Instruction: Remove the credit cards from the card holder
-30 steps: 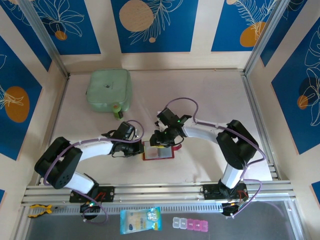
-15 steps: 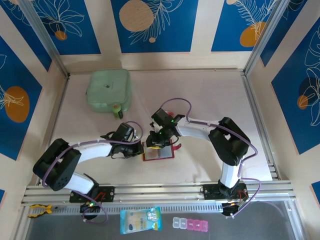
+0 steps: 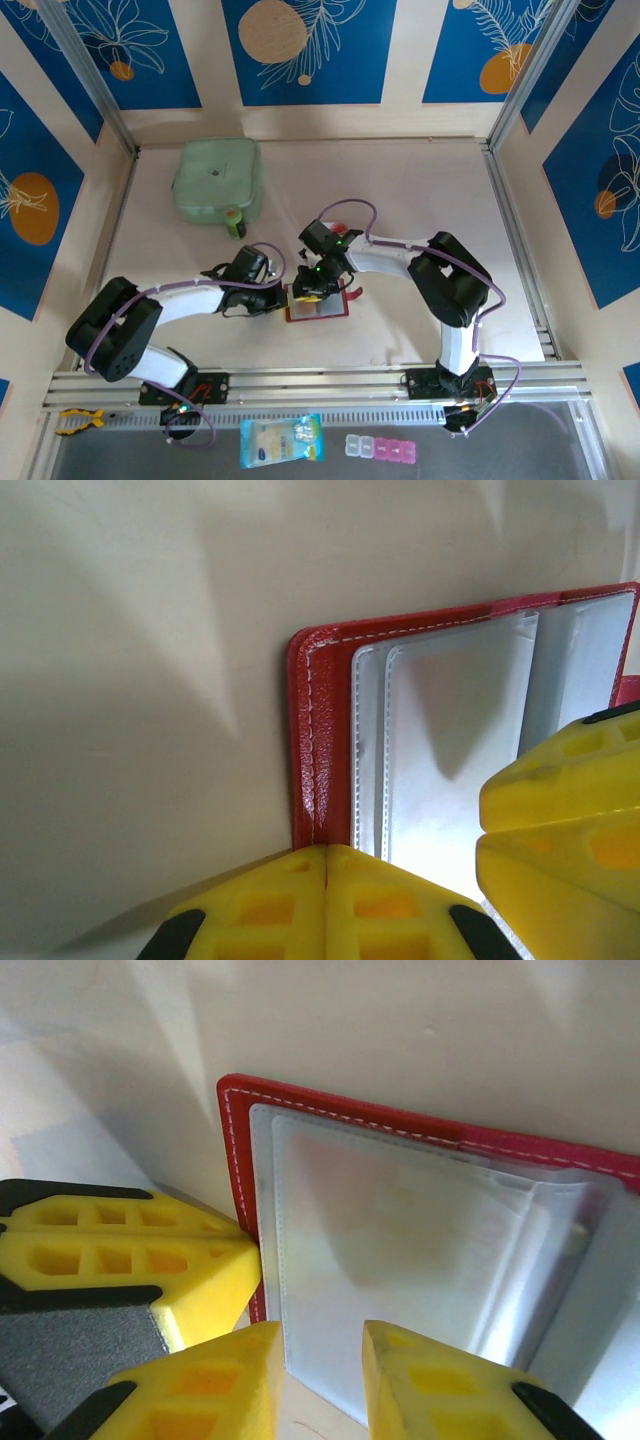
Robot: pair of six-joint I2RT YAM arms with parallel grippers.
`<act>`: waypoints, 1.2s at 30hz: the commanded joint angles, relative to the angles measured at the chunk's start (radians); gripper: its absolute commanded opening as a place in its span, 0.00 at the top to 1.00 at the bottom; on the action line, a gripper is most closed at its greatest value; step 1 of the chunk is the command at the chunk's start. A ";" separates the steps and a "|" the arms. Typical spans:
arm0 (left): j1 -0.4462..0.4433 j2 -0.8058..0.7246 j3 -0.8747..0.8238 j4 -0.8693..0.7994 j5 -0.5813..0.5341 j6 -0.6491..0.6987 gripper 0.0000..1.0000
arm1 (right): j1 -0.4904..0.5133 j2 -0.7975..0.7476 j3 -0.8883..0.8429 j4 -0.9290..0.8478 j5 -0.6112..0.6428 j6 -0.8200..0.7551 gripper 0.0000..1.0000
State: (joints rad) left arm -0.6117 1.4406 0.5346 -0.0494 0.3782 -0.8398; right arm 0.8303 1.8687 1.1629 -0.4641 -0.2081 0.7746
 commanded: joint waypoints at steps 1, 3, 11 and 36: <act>-0.005 0.004 -0.009 -0.051 0.004 -0.002 0.97 | 0.005 0.008 0.023 -0.066 0.031 -0.006 0.73; -0.005 0.006 -0.006 -0.060 0.001 0.004 0.97 | 0.002 0.003 0.019 -0.076 0.040 -0.010 0.73; -0.004 0.012 0.017 -0.095 -0.005 0.020 0.97 | -0.018 -0.025 -0.009 -0.081 0.042 -0.022 0.73; -0.002 0.020 0.047 -0.121 -0.009 0.033 0.97 | -0.038 -0.082 -0.052 0.022 -0.071 -0.034 0.78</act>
State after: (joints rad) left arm -0.6117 1.4429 0.5678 -0.1383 0.3767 -0.8284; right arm 0.7792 1.8011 1.1122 -0.4732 -0.2123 0.7338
